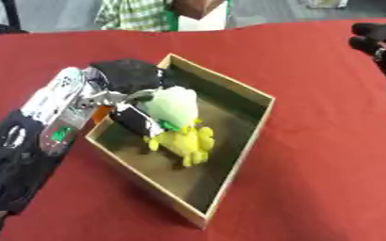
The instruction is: Pick up objects on the table and place them in the box.
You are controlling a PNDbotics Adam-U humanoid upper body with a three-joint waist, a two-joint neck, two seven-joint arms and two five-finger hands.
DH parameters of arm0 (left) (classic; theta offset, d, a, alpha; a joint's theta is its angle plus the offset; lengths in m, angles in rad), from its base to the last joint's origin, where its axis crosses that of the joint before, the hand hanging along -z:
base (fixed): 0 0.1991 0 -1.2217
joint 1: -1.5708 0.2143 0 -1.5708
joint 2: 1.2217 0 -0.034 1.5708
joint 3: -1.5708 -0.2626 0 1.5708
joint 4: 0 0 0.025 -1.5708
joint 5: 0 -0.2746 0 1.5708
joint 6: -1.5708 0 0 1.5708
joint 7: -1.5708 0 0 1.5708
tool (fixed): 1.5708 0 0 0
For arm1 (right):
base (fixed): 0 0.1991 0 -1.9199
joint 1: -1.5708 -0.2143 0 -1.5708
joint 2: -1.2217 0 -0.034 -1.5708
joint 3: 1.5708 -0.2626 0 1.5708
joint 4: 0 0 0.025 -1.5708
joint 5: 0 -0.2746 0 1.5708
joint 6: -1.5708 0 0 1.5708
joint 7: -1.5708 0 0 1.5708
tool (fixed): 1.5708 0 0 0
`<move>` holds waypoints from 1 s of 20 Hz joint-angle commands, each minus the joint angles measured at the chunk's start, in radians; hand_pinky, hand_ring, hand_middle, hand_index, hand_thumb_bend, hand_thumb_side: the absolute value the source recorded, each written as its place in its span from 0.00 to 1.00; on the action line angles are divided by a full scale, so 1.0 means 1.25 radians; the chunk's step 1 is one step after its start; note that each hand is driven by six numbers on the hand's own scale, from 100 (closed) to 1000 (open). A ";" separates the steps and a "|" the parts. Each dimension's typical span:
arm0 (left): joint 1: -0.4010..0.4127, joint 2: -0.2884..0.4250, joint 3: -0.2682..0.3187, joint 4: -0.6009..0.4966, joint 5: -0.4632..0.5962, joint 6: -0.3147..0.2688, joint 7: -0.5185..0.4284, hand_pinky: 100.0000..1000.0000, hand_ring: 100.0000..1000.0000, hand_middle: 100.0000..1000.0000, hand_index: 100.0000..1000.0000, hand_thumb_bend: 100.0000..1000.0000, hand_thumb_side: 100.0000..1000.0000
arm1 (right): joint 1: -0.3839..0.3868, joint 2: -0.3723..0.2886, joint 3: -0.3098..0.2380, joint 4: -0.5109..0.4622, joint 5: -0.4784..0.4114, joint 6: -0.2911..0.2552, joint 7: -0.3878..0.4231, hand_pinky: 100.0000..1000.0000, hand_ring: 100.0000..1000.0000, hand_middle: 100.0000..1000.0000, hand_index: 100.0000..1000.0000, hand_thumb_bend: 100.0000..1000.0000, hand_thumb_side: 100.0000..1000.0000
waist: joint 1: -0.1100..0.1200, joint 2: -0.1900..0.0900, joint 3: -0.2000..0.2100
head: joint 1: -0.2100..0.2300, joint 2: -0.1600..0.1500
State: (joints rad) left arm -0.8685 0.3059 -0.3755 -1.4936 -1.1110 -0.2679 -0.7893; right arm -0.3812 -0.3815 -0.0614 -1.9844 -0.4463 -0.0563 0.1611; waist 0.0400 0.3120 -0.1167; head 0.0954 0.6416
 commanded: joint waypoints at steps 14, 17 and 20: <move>-0.006 0.008 0.046 -0.037 0.019 0.002 0.021 0.85 0.94 1.00 1.00 0.36 1.00 | -0.003 -0.010 -0.008 -0.013 -0.002 0.001 -0.002 0.84 0.79 0.52 0.90 0.00 0.62 | -0.004 -0.017 0.003 | -0.001 -0.004; -0.003 0.014 0.070 -0.077 0.058 0.025 0.037 0.83 0.93 1.00 1.00 0.28 0.98 | -0.003 -0.010 -0.009 -0.013 -0.003 0.001 -0.004 0.84 0.79 0.52 0.90 0.00 0.62 | -0.004 -0.018 0.004 | -0.001 -0.007; 0.002 0.019 0.095 -0.119 0.119 0.051 0.054 0.81 0.92 0.98 1.00 0.20 0.96 | -0.003 -0.009 -0.010 -0.013 -0.004 0.001 -0.006 0.84 0.79 0.52 0.90 0.00 0.62 | -0.004 -0.019 0.007 | -0.001 -0.011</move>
State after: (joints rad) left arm -0.8529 0.3051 -0.2796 -1.6053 -0.9918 -0.2179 -0.7312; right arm -0.3777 -0.3813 -0.0628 -1.9844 -0.4463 -0.0536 0.1574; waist 0.0400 0.3116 -0.1084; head 0.0948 0.6395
